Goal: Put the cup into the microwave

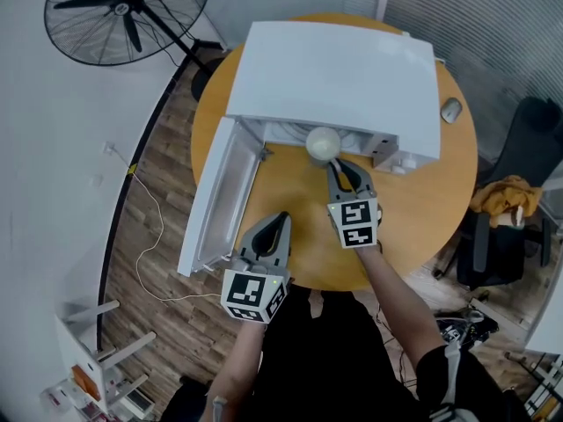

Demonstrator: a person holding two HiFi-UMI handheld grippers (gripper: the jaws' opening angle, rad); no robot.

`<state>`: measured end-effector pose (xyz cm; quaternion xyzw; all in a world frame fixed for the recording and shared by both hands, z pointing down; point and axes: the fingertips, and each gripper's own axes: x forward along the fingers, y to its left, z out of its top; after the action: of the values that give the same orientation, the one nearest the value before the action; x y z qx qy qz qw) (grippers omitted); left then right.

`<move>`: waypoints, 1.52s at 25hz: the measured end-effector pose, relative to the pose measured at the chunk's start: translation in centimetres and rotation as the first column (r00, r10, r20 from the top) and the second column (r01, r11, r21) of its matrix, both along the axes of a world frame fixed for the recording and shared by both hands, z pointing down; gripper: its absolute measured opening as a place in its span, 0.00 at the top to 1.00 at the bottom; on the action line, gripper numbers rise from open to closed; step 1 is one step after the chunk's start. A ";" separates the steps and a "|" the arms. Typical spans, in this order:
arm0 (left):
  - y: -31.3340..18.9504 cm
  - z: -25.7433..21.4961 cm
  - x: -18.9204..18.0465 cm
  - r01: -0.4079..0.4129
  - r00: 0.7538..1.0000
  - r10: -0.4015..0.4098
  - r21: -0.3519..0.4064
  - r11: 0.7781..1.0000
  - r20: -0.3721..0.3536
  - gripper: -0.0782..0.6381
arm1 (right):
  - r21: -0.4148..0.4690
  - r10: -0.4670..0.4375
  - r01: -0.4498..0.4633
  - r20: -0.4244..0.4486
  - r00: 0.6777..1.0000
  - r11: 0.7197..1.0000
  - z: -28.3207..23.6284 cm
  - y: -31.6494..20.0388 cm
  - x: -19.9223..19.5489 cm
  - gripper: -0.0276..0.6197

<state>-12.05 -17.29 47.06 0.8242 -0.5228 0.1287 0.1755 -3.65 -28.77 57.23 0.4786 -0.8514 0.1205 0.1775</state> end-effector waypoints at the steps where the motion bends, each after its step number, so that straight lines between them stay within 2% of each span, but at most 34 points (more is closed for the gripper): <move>1: -0.1 0.1 0.0 -0.003 1.000 0.003 -0.001 1.000 0.001 0.89 | 0.004 0.010 -0.010 -0.001 1.000 1.000 0.1 -0.6 0.0 0.87; 9: -1.1 0.4 -0.1 -0.011 1.000 0.011 -0.003 1.000 -0.004 0.89 | 0.022 0.075 -0.075 0.019 0.997 0.997 1.2 -4.3 -0.4 0.87; 17: -2.0 0.6 -0.2 -0.017 1.000 0.017 -0.001 1.000 -0.003 0.89 | 0.042 0.095 -0.095 -0.008 0.995 0.995 2.5 -6.2 -0.9 0.87; 26: -2.3 0.6 -0.9 0.000 1.000 0.000 -0.004 1.000 0.001 0.89 | 0.048 0.117 -0.118 0.019 0.993 0.992 2.9 -7.8 -1.2 0.87; 38: -2.1 0.8 -1.1 0.005 1.000 -0.005 -0.008 1.000 0.009 0.89 | 0.091 0.125 -0.125 0.004 0.992 0.988 3.2 -9.7 -1.9 0.89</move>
<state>-13.12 -19.38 47.84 0.8215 -0.5253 0.1340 0.1768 -5.52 -38.50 60.41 0.5388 -0.8241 0.0919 0.1485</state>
